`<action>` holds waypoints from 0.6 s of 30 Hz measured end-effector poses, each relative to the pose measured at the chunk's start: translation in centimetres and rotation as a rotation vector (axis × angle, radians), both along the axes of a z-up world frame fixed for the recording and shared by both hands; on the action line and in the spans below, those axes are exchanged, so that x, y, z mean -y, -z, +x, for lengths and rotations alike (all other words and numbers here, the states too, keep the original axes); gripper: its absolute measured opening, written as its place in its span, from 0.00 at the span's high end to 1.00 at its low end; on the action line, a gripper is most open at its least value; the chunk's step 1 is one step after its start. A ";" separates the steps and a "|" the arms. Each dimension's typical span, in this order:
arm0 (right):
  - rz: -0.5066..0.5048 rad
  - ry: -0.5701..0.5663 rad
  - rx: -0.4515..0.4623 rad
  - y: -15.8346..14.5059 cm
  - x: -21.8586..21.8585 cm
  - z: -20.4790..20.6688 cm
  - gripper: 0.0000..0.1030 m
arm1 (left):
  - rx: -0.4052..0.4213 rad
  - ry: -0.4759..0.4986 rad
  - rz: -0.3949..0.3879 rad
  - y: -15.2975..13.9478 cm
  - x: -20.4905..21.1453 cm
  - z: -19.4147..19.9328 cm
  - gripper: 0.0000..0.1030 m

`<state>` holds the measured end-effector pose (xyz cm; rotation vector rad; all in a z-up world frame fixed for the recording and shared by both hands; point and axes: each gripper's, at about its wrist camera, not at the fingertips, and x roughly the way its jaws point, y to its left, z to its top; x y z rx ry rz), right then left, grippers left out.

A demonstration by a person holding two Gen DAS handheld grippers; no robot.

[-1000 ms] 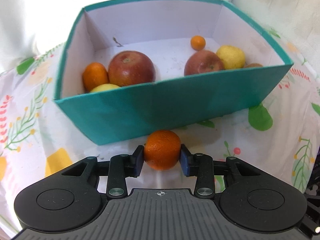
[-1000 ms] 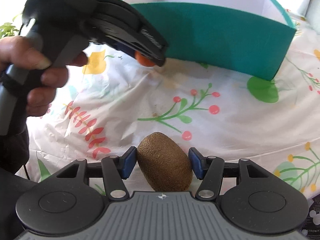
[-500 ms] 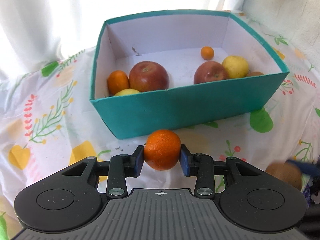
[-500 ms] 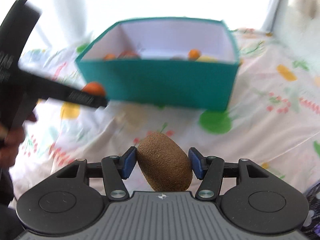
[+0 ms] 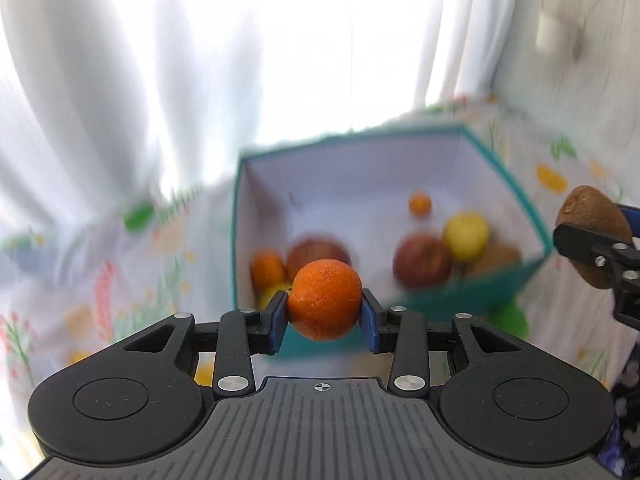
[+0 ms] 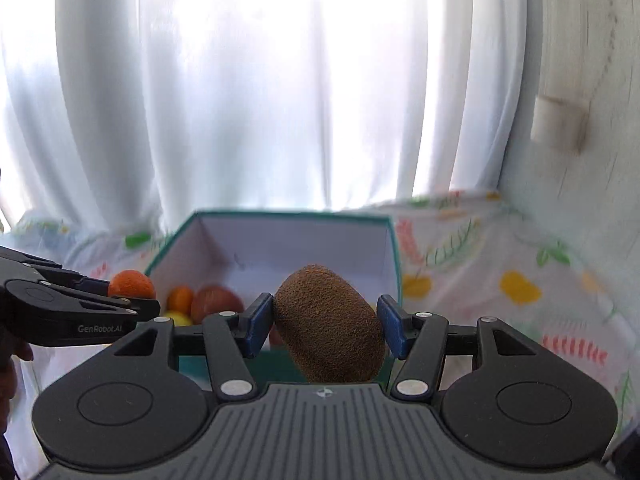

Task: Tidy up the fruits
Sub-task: 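Lift the orange and kiwi and carry both over the teal box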

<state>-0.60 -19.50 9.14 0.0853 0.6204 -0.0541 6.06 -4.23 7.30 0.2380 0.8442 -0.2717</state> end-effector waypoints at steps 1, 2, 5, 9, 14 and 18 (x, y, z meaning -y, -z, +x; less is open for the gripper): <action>-0.002 0.004 0.015 -0.5 0.2 0.6 0.45 | 0.017 -0.007 0.002 -0.9 0.2 0.5 0.60; -0.002 0.009 0.030 -1.0 0.4 1.3 0.45 | 0.038 -0.017 0.001 -1.8 0.4 1.0 0.60; -0.003 0.012 0.078 -2.4 1.0 2.8 0.45 | 0.104 -0.050 -0.023 -4.7 0.7 2.1 0.59; 0.018 0.006 0.091 -2.2 1.4 4.9 0.45 | 0.123 -0.079 -0.045 -6.0 1.3 4.1 0.59; 0.041 -0.019 0.042 0.8 1.2 6.3 0.45 | 0.079 -0.114 -0.027 -2.8 1.8 5.2 0.59; 0.028 -0.038 0.003 2.5 0.8 7.2 0.45 | 0.047 -0.125 0.000 -0.7 2.1 5.8 0.59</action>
